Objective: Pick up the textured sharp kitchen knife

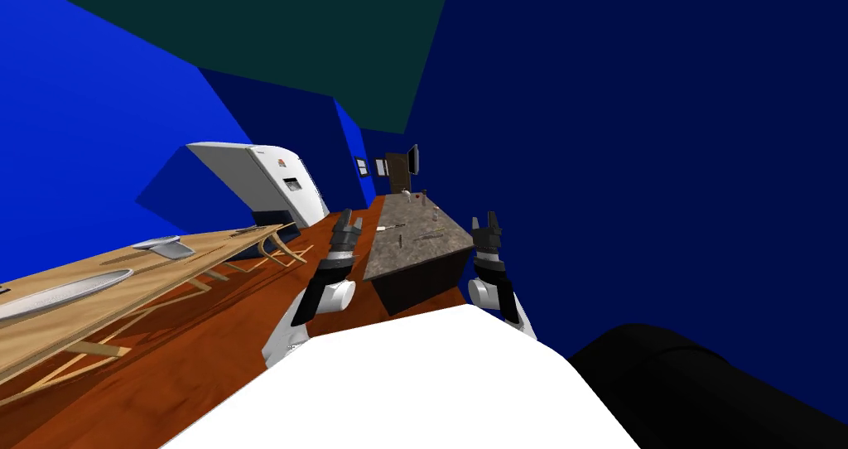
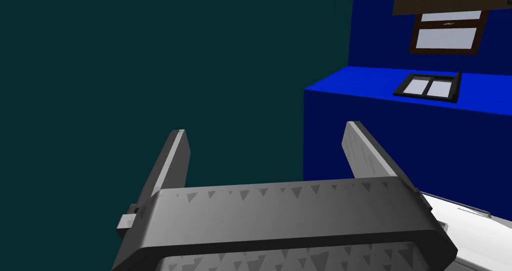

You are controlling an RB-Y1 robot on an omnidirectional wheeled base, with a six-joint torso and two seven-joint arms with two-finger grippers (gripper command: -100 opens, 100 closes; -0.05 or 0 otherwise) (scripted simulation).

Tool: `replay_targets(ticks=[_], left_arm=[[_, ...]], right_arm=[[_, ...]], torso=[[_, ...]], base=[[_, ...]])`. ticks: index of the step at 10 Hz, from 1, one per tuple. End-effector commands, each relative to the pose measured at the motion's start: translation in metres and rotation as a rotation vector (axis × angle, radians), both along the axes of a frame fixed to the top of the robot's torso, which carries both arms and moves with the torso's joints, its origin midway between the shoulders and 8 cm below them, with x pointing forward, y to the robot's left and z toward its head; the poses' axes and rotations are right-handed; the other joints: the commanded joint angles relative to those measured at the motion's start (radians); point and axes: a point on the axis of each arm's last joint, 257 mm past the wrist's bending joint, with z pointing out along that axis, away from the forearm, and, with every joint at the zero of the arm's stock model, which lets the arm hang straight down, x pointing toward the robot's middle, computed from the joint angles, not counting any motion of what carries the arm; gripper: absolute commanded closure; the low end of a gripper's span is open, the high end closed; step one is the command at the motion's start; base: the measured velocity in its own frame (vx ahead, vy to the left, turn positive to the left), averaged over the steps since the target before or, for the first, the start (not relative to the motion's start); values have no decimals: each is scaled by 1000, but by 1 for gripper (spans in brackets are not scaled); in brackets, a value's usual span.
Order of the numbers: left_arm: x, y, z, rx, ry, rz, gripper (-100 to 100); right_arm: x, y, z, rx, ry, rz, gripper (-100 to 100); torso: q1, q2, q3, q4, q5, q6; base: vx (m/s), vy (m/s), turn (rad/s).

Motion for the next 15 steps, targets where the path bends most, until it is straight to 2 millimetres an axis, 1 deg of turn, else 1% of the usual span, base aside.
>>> replay_targets(ticks=[1, 2, 3, 4, 5, 8, 11, 12, 13, 14, 15], left_arm=[[17, -1, -10, 20, 44, 6, -100], [32, -1, -16, 50, 74, 19, -100], [39, -2, -22, 50, 93, 18, -100], [53, -1, -26, 81, 125, 34, -100], [61, -1, -33, 82, 143, 34, -100], [98, 2, -51, 145, 227, 71, -100], [126, 3, -67, 179, 303, 92, -100], [129, 4, -72, 180, 315, 94, -100], [144, 7, -78, 212, 352, 115, -100], [150, 8, -86, 214, 376, 116, -100], [161, 11, -87, 245, 401, 138, -100]], right_arm=[[0, 0, 0, 0, 0, 0, 0], [0, 0, 0, 0, 0, 0, 0], [0, 0, 0, 0, 0, 0, 0], [0, 0, 0, 0, 0, 0, 0], [0, 0, 0, 0, 0, 0, 0], [0, 0, 0, 0, 0, 0, 0], [0, 0, 0, 0, 0, 0, 0], [0, 0, 0, 0, 0, 0, 0], [0, 0, 0, 0, 0, 0, 0], [0, 0, 0, 0, 0, 0, 0], [0, 0, 0, 0, 0, 0, 0]], torso=[[0, 0, 0, 0, 0, 0], [0, 0, 0, 0, 0, -1], [0, 0, 0, 0, 0, 0], [-1, 0, 0, 0, 0, -1], [-1, 0, 0, 0, 0, 0], [-1, -1, -1, 0, 0, -1], [-1, 0, 0, 0, 0, 0], [-1, -1, 0, 0, 0, -1], [-2, -1, -1, 0, 0, -1], [-2, -1, -1, 0, -1, 0], [-2, -1, 0, 0, 0, -1]], base=[[-30, 50, -96], [-29, 47, -163], [-25, 39, -82], [-35, 36, -163], [-28, 35, -95], [-22, 40, -152], [-26, 35, -121], [-13, 12, 5], [-25, 20, -146], [-23, 29, -111], [-30, 30, -235]])
